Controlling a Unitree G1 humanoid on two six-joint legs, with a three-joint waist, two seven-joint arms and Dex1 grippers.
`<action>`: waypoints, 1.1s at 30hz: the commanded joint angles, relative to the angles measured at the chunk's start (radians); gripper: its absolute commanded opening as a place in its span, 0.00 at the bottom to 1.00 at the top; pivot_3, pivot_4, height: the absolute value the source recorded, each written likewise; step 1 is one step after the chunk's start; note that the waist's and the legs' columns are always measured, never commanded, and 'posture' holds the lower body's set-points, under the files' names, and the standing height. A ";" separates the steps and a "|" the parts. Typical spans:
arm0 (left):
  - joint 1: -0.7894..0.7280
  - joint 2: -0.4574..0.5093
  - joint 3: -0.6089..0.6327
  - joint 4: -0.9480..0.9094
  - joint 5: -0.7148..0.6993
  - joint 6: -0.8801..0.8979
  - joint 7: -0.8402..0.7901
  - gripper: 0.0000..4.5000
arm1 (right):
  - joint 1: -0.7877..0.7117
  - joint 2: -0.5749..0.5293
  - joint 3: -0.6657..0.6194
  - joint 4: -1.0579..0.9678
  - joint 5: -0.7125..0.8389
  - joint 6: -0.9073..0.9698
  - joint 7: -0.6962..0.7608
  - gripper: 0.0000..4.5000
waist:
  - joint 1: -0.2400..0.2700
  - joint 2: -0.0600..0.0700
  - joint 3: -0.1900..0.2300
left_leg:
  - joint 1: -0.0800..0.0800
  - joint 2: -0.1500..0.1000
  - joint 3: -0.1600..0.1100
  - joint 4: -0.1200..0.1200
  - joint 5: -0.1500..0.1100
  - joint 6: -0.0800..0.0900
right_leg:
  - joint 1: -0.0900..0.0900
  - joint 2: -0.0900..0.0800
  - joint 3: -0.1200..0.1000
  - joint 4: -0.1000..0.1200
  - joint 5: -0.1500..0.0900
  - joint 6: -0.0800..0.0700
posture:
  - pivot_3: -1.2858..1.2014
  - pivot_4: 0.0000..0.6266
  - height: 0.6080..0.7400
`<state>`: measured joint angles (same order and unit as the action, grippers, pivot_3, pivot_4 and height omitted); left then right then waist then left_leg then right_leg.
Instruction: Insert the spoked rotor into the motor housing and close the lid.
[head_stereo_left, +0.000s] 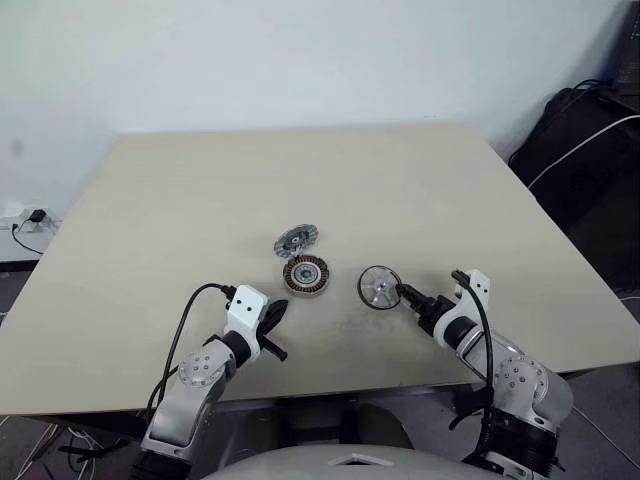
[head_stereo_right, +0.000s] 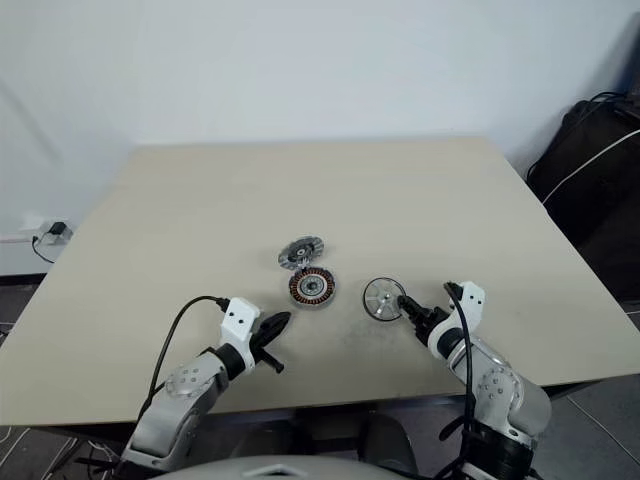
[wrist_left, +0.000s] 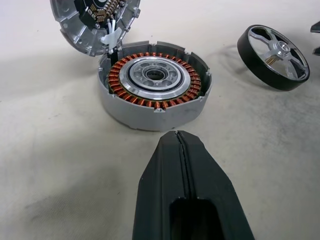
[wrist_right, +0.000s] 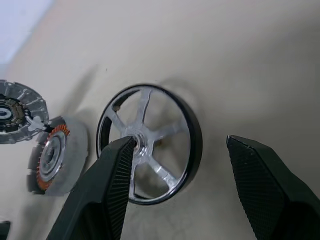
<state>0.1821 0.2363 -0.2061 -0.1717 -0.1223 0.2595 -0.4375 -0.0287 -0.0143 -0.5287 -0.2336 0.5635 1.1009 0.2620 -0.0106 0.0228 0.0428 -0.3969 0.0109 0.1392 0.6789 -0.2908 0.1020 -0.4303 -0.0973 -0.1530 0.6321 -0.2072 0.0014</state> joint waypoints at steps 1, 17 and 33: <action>-0.003 0.001 0.002 -0.055 -0.004 0.000 0.000 0.00 | -0.030 0.006 -0.003 0.022 0.057 -0.008 -0.005 0.70 | 0.000 0.000 0.000 | 0.000 0.000 0.000 0.000 0.000 0.000 | 0.000 0.000 0.000 0.000 0.000 0.000 | 0.52 0.00 1.00; 0.006 -0.001 0.008 -0.082 -0.003 0.009 0.016 0.00 | -0.041 0.018 0.052 0.077 0.142 -0.017 -0.056 0.70 | 0.000 0.001 -0.001 | 0.000 0.000 0.000 0.000 0.000 0.000 | 0.000 0.000 0.000 0.000 0.001 0.001 | 0.52 0.00 1.00; -0.004 0.003 0.006 -0.065 -0.003 0.004 0.016 0.00 | 0.002 0.030 0.057 0.026 0.202 -0.012 -0.124 0.11 | 0.000 0.002 -0.001 | 0.000 0.000 0.000 0.000 0.000 0.000 | 0.000 0.000 0.000 -0.001 0.001 0.001 | 0.52 0.00 1.00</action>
<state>0.1882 0.2374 -0.2050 -0.2044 -0.1222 0.2753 -0.4169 -0.0192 0.0099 -0.4773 -0.1615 0.7288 1.0937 0.1413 -0.0104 0.0250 0.0417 -0.3970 0.0108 0.1393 0.6786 -0.2909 0.1022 -0.4299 -0.0972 -0.1527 0.6306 -0.2063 0.0029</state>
